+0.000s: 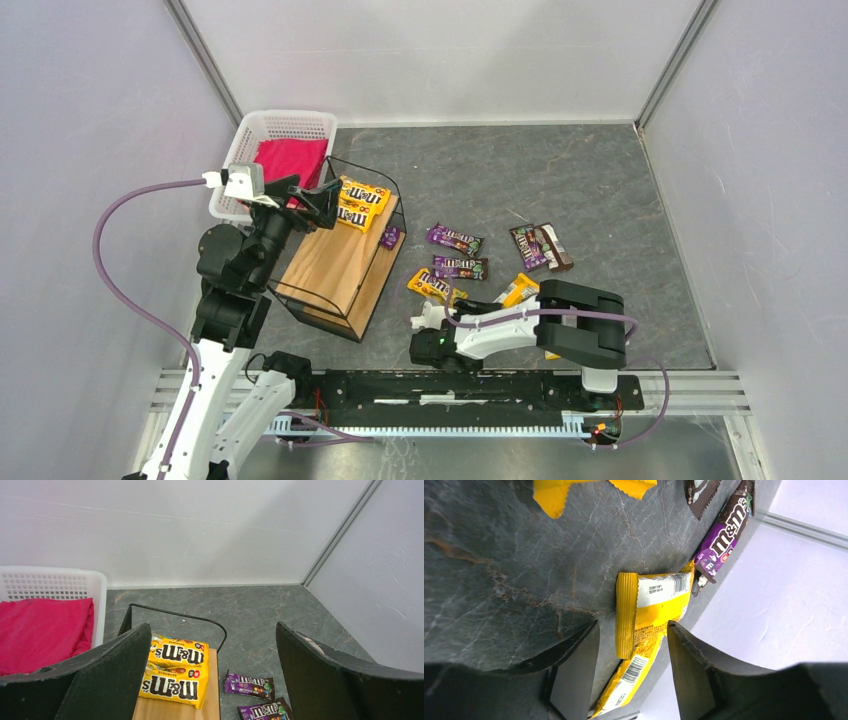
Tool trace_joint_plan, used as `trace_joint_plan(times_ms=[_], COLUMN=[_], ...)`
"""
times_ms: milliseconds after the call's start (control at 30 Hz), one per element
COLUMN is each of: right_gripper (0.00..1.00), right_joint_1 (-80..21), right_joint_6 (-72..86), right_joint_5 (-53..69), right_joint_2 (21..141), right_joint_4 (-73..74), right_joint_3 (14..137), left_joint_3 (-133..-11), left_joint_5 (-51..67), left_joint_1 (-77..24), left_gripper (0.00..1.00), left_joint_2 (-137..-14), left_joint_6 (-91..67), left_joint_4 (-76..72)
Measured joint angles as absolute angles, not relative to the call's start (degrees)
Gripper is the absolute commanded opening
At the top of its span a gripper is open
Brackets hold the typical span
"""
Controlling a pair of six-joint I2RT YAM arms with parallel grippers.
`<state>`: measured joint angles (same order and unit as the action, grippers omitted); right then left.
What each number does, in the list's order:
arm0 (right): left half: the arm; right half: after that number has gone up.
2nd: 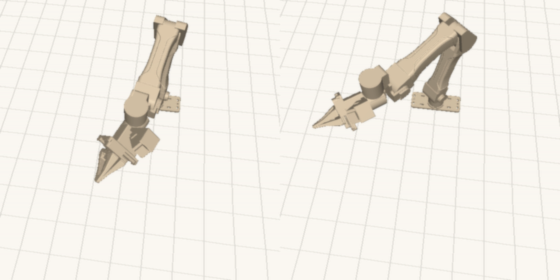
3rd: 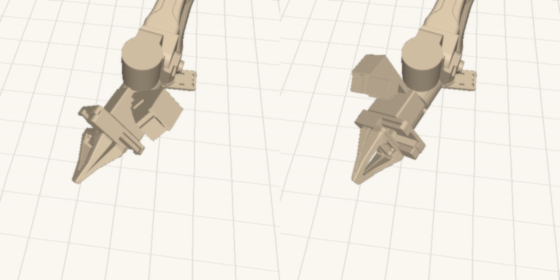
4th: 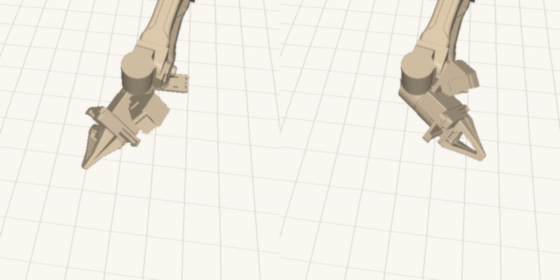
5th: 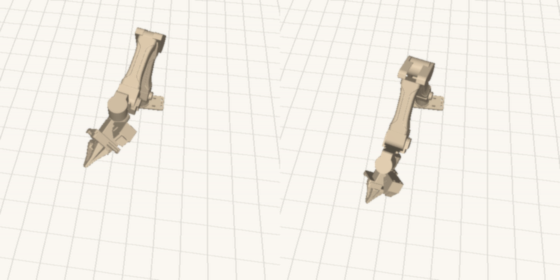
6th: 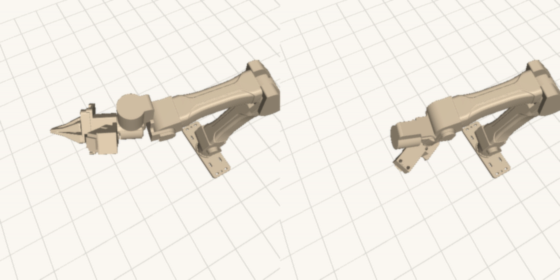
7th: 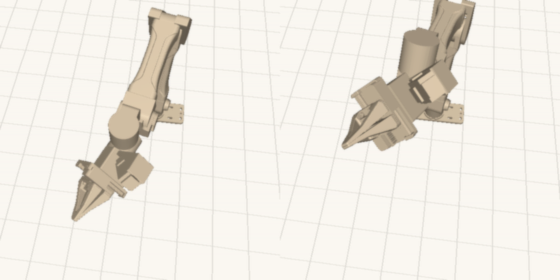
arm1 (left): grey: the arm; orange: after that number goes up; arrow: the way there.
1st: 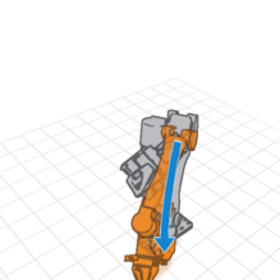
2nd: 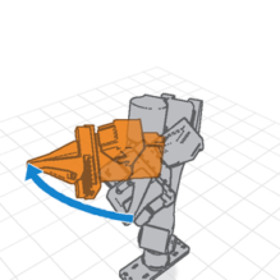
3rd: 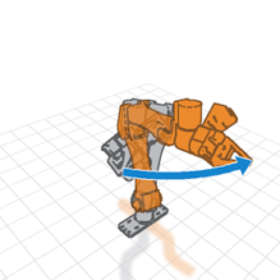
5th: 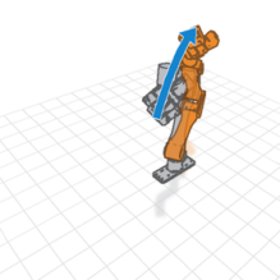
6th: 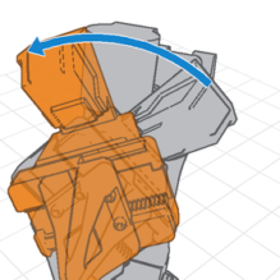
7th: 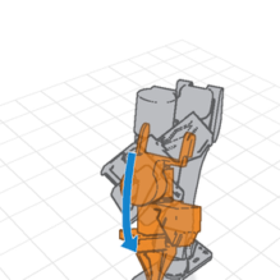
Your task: Place and organize the candy bags onto the shelf
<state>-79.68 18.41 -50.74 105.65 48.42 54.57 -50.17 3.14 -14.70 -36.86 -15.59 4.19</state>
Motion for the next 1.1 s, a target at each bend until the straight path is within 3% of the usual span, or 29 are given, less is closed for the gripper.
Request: trace_joint_plan(times_ms=[200, 367, 467, 633, 900, 1100], right_gripper=[0.55, 0.46, 0.37, 0.11, 0.03, 0.01], right_joint_1=[-79.77, -79.77, -79.77, -79.88, -80.25, -79.66], right_joint_6=[18.90, 18.98, 19.70, 21.32, 26.06, 25.10], right_joint_5=[-53.19, -54.85, -55.16, -54.68, -56.25, -51.59], right_joint_2=[108.07, 109.93, 110.56, 110.48, 101.30, 84.51], right_joint_4=[49.74, 50.15, 49.95, 49.06, 51.27, 48.60], right_joint_3=[54.57, 54.54, 54.50, 54.46, 54.59, 55.29], left_joint_3=[-50.17, -50.17, -50.17, -50.17, -50.17, -50.17], left_joint_5=[3.14, 3.16, 3.16, 3.18, 3.33, 3.33], left_joint_1=[-14.70, -14.70, -14.70, -14.70, -14.70, -14.70], left_gripper=[1.00, 1.00, 1.00, 1.00, 1.00, 1.00], left_joint_2=[-37.12, -37.39, -37.56, -37.80, -38.33, -38.74], left_joint_6=[-15.59, -15.59, -15.59, -15.59, -15.59, -15.59], left_joint_4=[4.19, 4.19, 4.19, 4.19, 4.19, 4.19])
